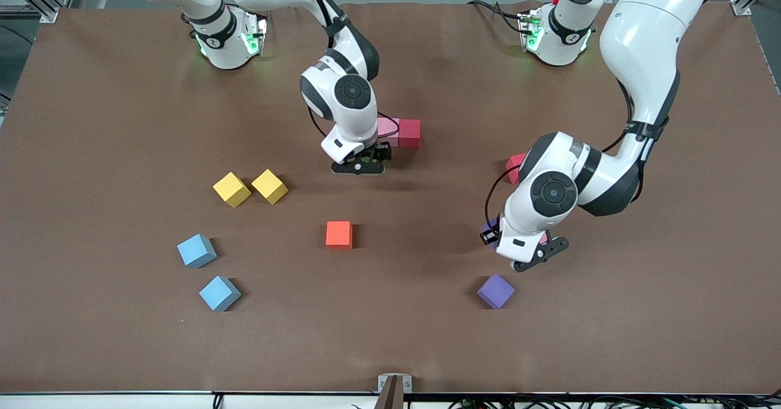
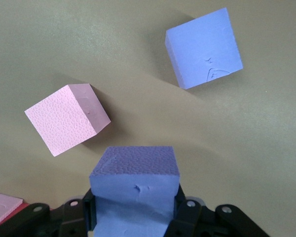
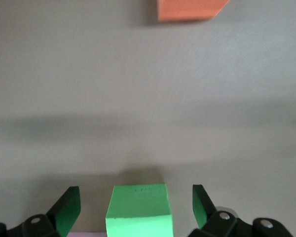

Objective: Arrange 11 blocks into digit 3
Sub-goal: 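Lower the green cube against the blue cube and open the right gripper, then move the right gripper to the light blue cube and grasp it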

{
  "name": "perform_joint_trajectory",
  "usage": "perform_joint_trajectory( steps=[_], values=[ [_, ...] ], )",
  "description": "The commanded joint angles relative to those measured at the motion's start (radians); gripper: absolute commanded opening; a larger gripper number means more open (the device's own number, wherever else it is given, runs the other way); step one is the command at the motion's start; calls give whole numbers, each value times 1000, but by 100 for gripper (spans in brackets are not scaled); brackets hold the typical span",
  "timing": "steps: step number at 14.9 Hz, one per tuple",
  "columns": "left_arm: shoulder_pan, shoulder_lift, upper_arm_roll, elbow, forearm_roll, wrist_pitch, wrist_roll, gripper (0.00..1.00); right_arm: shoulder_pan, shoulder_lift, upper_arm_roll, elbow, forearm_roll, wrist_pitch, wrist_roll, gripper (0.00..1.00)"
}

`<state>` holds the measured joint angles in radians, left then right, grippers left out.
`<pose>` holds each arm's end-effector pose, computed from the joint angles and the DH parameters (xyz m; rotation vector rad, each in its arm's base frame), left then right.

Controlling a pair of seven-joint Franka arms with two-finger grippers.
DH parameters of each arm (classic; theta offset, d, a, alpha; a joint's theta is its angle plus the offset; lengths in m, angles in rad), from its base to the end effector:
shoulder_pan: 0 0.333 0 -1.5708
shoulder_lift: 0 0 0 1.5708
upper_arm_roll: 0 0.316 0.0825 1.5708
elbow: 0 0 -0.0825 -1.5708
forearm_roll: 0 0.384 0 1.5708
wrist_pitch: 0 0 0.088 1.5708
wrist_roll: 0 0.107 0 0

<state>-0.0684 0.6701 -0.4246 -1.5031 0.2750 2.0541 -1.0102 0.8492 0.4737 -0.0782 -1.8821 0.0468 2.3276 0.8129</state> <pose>0.6462 -0.2749 0.2936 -3.0383 -0.7056 0.0855 0.4513 0.4433 0.2549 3.1195 -0.1036 -0.0265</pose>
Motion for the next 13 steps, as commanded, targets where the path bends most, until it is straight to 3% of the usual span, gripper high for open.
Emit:
perform_joint_trajectory(
  steps=[1, 4, 8, 10, 13],
  values=[
    [2, -6, -2, 0, 1, -15, 18, 44, -64, -98, 5, -17, 10, -95, 102, 100],
    [2, -4, -2, 0, 0, -15, 19, 45, -119, -173, -61, 0, -2, -244, 186, 100],
    [1, -1, -2, 0, 1, -15, 19, 44, -124, -164, -216, 127, -16, -448, 184, 100],
    [1, 0, 0, 0, 1, -15, 19, 45, -134, -159, -241, 135, -67, -442, 187, 100],
    [1, -1, 0, 0, 1, -15, 19, 44, -260, -161, -244, 138, -48, -424, 183, 100]
  ],
)
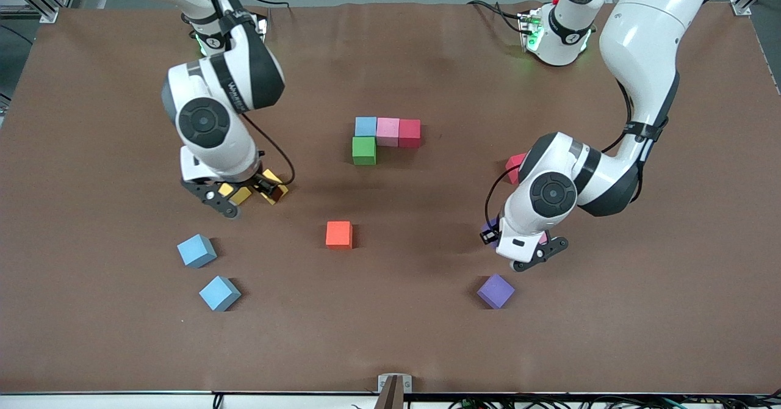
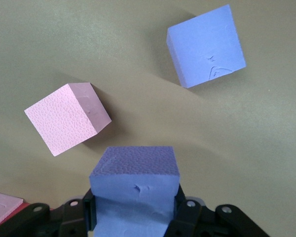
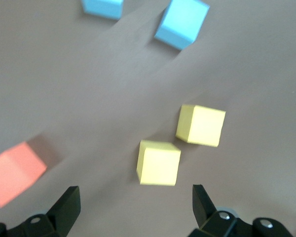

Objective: Arrange 11 blocks into digit 3
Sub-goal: 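Move the right gripper to the light blue cube and grasp it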

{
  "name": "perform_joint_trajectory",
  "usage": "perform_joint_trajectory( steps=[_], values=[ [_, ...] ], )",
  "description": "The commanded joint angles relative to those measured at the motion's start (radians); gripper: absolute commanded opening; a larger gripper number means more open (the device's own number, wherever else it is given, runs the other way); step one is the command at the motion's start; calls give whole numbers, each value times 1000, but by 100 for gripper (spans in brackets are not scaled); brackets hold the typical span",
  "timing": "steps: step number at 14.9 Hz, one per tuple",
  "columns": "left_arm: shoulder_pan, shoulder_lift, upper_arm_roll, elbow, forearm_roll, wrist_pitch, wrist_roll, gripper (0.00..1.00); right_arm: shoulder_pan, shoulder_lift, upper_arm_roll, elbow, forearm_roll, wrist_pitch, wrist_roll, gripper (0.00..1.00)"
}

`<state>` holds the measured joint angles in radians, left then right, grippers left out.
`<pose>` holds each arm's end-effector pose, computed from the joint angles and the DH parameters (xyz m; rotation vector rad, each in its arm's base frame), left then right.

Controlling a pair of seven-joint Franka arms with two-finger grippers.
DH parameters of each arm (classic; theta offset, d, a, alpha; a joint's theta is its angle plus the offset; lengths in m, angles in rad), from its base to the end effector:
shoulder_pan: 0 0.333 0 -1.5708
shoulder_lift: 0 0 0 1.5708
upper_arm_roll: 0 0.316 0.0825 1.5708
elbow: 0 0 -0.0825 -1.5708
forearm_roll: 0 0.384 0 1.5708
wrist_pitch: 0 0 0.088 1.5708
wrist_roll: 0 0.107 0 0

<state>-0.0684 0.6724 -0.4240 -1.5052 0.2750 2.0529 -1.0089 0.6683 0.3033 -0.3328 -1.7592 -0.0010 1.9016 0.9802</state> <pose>0.6456 -0.2745 0.2910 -3.0356 -0.7028 0.0926 0.5800 0.2175 0.3911 2.8239 -0.9315 -0.0796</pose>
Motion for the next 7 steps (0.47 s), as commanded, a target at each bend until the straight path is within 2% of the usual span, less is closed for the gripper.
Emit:
perform_joint_trajectory(
  steps=[1, 4, 7],
  values=[
    [1, -4, -1, 2, 1, -14, 18, 44, -110, 10, 11, 15, 10, 10, 15, 100],
    [1, -2, -1, 2, 1, -14, 20, 44, -243, 31, 11, -9, 59, 74, 15, 100],
    [-1, -2, 1, 2, 1, -14, 20, 44, -301, 88, 11, -31, 64, 187, 15, 100]
  ],
)
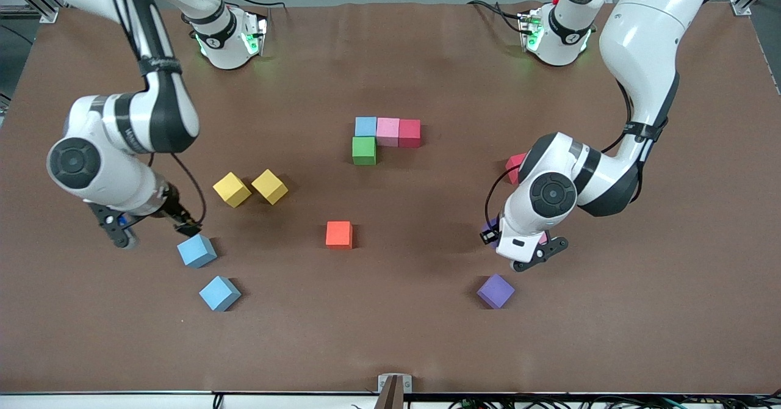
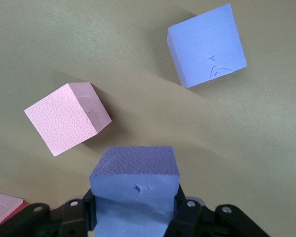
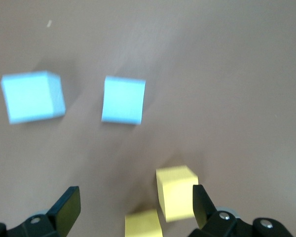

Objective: Arrange 11 blocks into digit 3
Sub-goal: 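Move the right gripper to the light blue cube and grasp it, then carry the light blue cube to the green cube with the right gripper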

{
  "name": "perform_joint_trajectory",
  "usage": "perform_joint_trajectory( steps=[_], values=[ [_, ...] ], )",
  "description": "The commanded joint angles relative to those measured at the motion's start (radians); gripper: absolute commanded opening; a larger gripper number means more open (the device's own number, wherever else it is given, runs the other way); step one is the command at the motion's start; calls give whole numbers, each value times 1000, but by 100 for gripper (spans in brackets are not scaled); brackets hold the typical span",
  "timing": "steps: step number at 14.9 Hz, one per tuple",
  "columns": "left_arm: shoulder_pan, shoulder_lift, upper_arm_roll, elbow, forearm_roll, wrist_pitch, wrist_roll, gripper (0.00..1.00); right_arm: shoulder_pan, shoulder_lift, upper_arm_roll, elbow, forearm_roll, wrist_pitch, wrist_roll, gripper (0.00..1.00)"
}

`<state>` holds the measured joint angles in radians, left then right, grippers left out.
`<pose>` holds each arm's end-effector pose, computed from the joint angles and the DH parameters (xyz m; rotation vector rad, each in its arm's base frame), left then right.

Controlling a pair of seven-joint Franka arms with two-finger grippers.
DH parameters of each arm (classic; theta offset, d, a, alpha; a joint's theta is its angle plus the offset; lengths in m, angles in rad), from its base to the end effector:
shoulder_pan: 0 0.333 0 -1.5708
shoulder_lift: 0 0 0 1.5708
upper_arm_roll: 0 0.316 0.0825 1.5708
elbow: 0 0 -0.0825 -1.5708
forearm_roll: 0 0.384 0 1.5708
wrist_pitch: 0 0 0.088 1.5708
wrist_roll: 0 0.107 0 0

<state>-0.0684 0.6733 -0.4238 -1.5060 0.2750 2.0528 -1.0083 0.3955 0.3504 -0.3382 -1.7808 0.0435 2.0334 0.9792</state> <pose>0.6453 -0.2744 0.2900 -3.0349 -0.7016 0.0949 0.6295 0.0542 0.3634 2.7152 -1.3592 -0.0444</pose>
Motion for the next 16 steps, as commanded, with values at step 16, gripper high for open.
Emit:
perform_joint_trajectory(
  steps=[16],
  values=[
    [-7, 0, 0, 1, 1, -14, 22, 45, -116, 308, 33, 37, 223, 369, -177, 80]
  ],
)
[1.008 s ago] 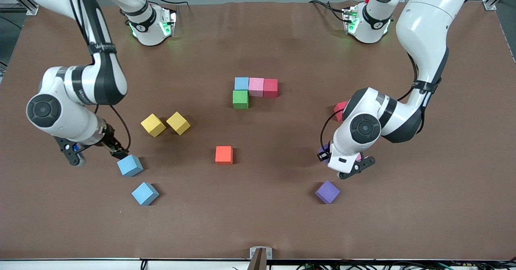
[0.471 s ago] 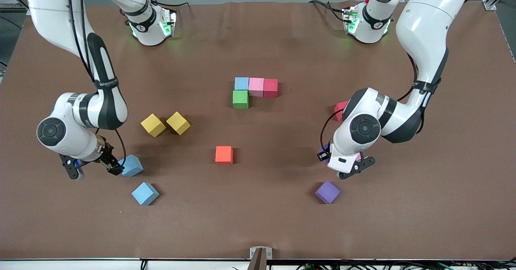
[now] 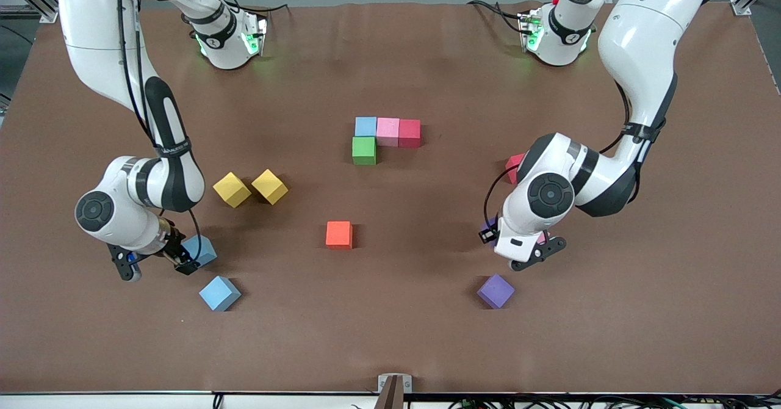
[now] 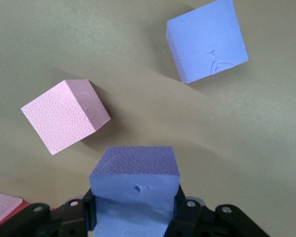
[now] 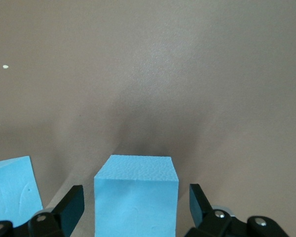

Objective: Arrange 11 blocks into digit 3
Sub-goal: 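Carry the light blue cube to the green cube with the right gripper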

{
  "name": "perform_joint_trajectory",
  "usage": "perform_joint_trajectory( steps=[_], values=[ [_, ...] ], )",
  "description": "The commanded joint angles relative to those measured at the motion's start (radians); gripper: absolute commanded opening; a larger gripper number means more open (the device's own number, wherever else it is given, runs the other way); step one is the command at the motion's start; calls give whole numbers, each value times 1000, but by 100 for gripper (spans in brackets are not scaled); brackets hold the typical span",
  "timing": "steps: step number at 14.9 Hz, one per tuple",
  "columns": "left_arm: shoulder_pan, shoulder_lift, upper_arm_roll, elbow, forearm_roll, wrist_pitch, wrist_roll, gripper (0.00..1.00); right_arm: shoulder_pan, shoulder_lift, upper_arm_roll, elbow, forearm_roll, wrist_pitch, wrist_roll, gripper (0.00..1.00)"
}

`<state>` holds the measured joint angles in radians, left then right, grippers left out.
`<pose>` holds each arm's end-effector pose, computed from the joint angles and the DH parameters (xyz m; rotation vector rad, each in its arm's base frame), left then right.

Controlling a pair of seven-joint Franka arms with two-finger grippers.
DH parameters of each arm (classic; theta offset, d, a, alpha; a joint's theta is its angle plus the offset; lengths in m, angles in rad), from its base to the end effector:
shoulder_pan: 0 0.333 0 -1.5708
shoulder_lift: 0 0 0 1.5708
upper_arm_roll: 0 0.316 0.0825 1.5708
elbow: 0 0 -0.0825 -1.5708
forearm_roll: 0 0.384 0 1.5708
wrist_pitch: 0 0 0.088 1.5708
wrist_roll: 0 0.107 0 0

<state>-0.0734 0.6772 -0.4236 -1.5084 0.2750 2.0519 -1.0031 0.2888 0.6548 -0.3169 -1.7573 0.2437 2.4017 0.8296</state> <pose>0.6431 -0.2775 0.2863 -3.0351 -0.6846 0.1045 0.6659 0.0013 0.2125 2.7690 -1.4624 0.0603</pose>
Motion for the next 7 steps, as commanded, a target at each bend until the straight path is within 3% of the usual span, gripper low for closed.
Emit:
perform_joint_trajectory(
  steps=[1, 5, 7],
  values=[
    [0, -4, 0, 4, 1, -13, 17, 44, -8, 3, 12, 12, 23, -1, -50, 67],
    [0, -4, 0, 4, 1, -13, 17, 44, -13, 3, 13, 10, 25, -12, -128, 8],
    [-2, -4, 0, 2, 1, -13, 17, 45, -7, 0, 13, 9, 23, -25, -217, 1]
  ],
)
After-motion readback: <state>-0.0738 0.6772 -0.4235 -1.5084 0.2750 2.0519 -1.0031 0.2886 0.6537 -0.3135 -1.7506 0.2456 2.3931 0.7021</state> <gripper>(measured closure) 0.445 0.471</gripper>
